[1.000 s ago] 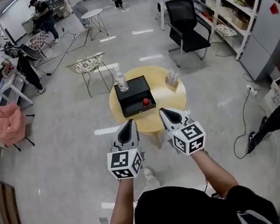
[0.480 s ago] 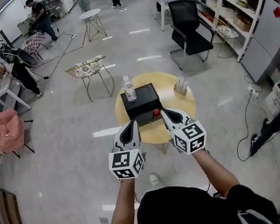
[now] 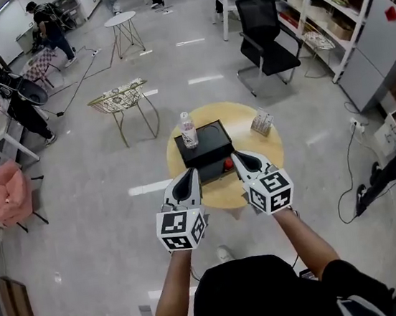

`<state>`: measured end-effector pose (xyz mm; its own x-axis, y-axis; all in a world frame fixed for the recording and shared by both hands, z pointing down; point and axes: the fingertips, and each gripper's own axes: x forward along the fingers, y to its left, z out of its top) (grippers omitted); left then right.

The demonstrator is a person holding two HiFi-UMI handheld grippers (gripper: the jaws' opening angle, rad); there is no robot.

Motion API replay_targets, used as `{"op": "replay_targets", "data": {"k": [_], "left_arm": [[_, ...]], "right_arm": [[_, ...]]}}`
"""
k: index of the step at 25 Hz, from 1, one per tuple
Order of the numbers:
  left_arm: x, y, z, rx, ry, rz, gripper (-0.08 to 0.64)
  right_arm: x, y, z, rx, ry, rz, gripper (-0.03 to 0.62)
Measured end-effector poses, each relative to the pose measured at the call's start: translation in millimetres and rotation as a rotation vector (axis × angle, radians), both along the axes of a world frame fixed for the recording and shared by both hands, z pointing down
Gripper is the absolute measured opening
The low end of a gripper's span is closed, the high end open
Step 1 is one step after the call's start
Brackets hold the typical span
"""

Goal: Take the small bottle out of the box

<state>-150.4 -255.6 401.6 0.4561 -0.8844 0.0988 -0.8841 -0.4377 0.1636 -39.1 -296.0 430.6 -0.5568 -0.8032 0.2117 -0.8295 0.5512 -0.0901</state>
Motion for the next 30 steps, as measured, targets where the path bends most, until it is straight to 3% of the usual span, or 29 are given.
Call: {"op": "replay_targets", "data": {"k": [13,23,30], "left_arm": [[13,-25,30,-0.055,0.008,0.059,0.012],[21,-76,45,-0.075,-0.033,0.027,0.012],[40,-112,81,-0.170,-0.028,0.051,0.012]], "right_arm": [[10,-24,32,-0.047,0.041,0.032,0.002],[23,-73,60,-0.115,0.061,0.011,0.002],[31,-107,98,-0.196,0.106,-0.035,0.002]]}}
